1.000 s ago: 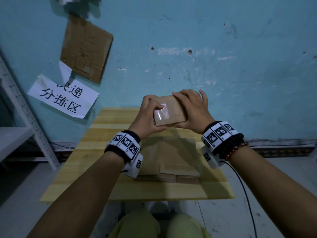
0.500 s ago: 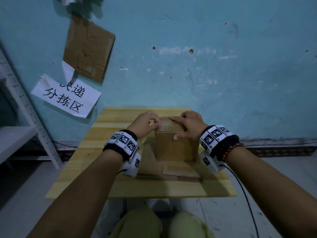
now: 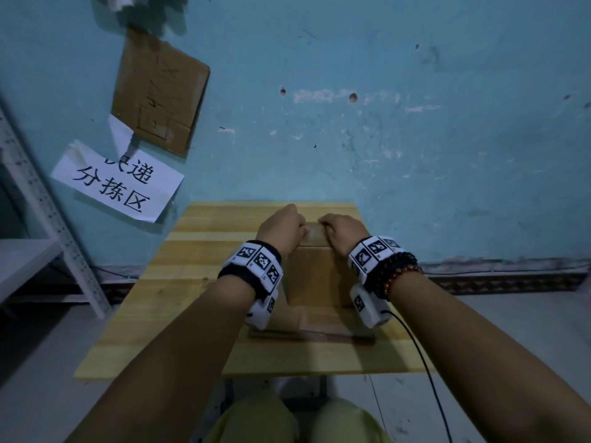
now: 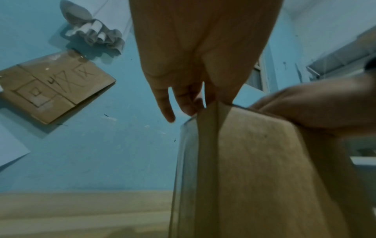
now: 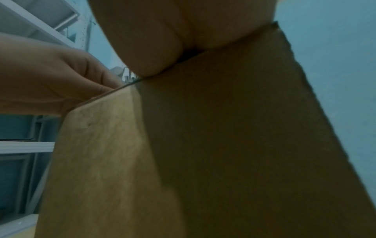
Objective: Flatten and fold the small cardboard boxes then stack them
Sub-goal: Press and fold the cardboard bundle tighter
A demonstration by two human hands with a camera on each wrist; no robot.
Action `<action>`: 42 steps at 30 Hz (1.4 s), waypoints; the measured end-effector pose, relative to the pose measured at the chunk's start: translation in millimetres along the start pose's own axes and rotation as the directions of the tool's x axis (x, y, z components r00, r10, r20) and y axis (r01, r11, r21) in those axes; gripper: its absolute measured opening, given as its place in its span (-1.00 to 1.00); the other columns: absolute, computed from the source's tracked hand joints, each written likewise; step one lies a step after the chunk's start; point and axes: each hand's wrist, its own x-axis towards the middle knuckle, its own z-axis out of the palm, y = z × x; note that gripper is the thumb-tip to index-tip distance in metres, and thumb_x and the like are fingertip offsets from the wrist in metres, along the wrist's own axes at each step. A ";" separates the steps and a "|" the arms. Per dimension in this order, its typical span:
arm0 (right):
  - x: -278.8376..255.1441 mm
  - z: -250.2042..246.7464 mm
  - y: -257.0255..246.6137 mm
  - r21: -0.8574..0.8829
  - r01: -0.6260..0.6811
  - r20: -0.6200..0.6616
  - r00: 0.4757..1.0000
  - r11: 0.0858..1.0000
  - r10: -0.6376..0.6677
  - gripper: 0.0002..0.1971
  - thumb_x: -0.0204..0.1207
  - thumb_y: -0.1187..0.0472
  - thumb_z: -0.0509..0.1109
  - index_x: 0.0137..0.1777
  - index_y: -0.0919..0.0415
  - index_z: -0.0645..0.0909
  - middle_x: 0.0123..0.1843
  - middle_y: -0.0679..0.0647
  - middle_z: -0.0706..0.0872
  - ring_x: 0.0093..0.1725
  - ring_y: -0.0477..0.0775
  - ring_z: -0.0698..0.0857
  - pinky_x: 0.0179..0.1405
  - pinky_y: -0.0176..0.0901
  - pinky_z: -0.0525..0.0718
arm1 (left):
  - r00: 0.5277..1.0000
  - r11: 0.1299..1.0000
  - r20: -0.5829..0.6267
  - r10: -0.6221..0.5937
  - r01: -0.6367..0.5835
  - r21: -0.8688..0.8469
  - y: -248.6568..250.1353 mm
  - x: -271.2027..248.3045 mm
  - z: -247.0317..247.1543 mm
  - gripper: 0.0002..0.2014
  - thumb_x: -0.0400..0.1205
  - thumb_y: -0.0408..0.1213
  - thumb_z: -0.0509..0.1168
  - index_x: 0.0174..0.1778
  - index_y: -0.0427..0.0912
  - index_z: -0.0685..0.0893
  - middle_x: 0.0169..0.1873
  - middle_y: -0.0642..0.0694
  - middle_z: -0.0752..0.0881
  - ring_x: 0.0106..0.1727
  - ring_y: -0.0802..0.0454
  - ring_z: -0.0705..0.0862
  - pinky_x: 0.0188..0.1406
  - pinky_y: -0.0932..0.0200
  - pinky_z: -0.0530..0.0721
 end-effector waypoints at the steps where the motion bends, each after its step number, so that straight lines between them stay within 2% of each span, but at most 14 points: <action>1: 1.0 -0.5 0.4 0.015 -0.007 -0.008 1.000 1.000 0.007 -0.61 0.63 0.27 0.08 0.43 0.16 0.48 0.40 0.21 0.59 0.37 0.26 0.55 0.35 0.05 0.50 | 1.000 1.000 -0.026 0.004 -0.003 0.026 1.6 1.1 2.5 -0.71 0.69 -0.16 0.16 -0.01 -0.28 0.71 0.07 -0.20 0.56 0.08 -0.15 0.58 -0.06 0.04 0.50; 4: 2.5 -0.2 2.6 0.022 -0.005 -0.036 0.999 1.000 0.006 -0.63 0.63 0.29 0.09 0.40 0.18 0.50 0.36 0.24 0.61 0.34 0.27 0.56 0.32 0.00 0.50 | 0.998 0.995 -0.046 0.042 -0.038 0.087 6.1 4.3 5.7 -0.72 0.69 -0.17 0.16 0.04 -0.28 0.69 0.10 -0.17 0.59 0.15 -0.12 0.56 0.03 0.03 0.52; 9: 4.1 1.5 5.2 0.033 0.044 -0.081 0.996 0.999 -0.041 -0.63 0.62 0.32 0.10 0.37 0.20 0.54 0.35 0.23 0.63 0.32 0.25 0.57 0.28 -0.03 0.48 | 0.997 0.984 -0.046 0.068 -0.060 0.170 11.6 11.9 4.0 -0.75 0.69 -0.19 0.16 0.08 -0.29 0.64 0.10 -0.21 0.62 0.16 -0.16 0.58 0.03 0.02 0.54; 16: 6.0 4.6 6.8 0.035 0.057 -0.107 0.993 0.998 -0.053 -0.63 0.59 0.32 0.12 0.35 0.19 0.56 0.33 0.21 0.64 0.32 0.24 0.57 0.27 -0.02 0.47 | 0.994 0.996 -0.100 -0.035 0.027 -0.081 12.3 15.0 11.0 -0.85 0.64 -0.29 0.23 -0.10 -0.26 0.68 0.00 -0.17 0.67 0.03 -0.15 0.64 -0.06 0.07 0.53; 22: 5.1 5.5 7.3 0.023 0.058 -0.111 0.992 0.998 -0.055 -0.64 0.58 0.31 0.12 0.32 0.18 0.56 0.28 0.22 0.67 0.28 0.24 0.57 0.20 -0.03 0.44 | 0.999 0.993 -0.021 -0.031 0.028 -0.117 11.2 21.5 14.0 -0.83 0.66 -0.30 0.16 -0.08 -0.24 0.66 0.02 -0.20 0.60 0.04 -0.20 0.62 0.03 0.05 0.51; 24: 5.2 5.6 7.0 0.021 0.059 -0.109 0.992 0.998 -0.057 -0.65 0.58 0.31 0.12 0.31 0.19 0.57 0.26 0.23 0.67 0.26 0.25 0.58 0.18 -0.02 0.45 | 0.999 0.997 -0.020 -0.040 0.039 -0.060 9.8 21.2 14.2 -0.82 0.67 -0.25 0.14 -0.04 -0.14 0.65 0.02 -0.15 0.54 0.14 -0.15 0.57 0.12 0.03 0.41; 27: 4.9 6.3 6.7 0.022 0.062 -0.112 0.992 0.998 -0.060 -0.66 0.58 0.31 0.12 0.29 0.20 0.57 0.24 0.25 0.67 0.25 0.26 0.57 0.17 -0.02 0.44 | 0.998 0.998 0.016 -0.055 0.054 0.031 9.8 20.6 14.3 -0.81 0.69 -0.22 0.09 0.05 -0.06 0.61 0.14 -0.15 0.49 0.27 -0.13 0.41 0.20 -0.03 0.31; 31: 4.7 7.0 7.0 0.027 0.065 -0.123 0.991 0.998 -0.061 -0.67 0.58 0.32 0.13 0.28 0.21 0.57 0.23 0.26 0.67 0.24 0.26 0.57 0.15 -0.04 0.43 | 0.997 0.999 0.073 -0.039 0.038 0.019 9.7 20.4 15.2 -0.84 0.70 -0.25 0.06 0.00 -0.08 0.55 0.14 -0.19 0.47 0.27 -0.15 0.39 0.19 -0.02 0.33; 33: 4.4 6.7 6.7 0.033 0.066 -0.124 0.990 0.997 -0.061 -0.66 0.58 0.32 0.12 0.30 0.20 0.57 0.25 0.25 0.67 0.26 0.26 0.57 0.18 -0.03 0.43 | 0.998 0.999 0.050 -0.026 0.027 -0.022 8.6 18.8 16.2 -0.84 0.69 -0.27 0.06 -0.02 -0.11 0.56 0.11 -0.18 0.50 0.24 -0.15 0.43 0.16 0.00 0.35; 37: 4.0 6.6 6.9 0.040 0.069 -0.121 0.991 0.997 -0.064 -0.63 0.59 0.32 0.12 0.34 0.18 0.56 0.31 0.23 0.65 0.31 0.26 0.55 0.26 -0.02 0.42 | 0.995 0.988 -0.100 -0.017 0.001 -0.151 2.5 13.0 17.7 -0.78 0.65 -0.40 0.14 -0.04 -0.14 0.70 0.03 -0.17 0.62 0.13 -0.14 0.56 0.09 0.03 0.48; 42: 3.6 7.6 7.5 0.044 0.065 -0.118 0.991 0.997 -0.060 -0.63 0.60 0.31 0.11 0.35 0.17 0.55 0.33 0.21 0.64 0.33 0.26 0.53 0.32 0.00 0.41 | 0.993 0.986 -0.118 0.010 -0.029 -0.163 1.4 11.0 14.4 -0.79 0.64 -0.34 0.23 0.02 -0.19 0.78 0.04 -0.17 0.65 0.13 -0.10 0.59 0.06 0.08 0.50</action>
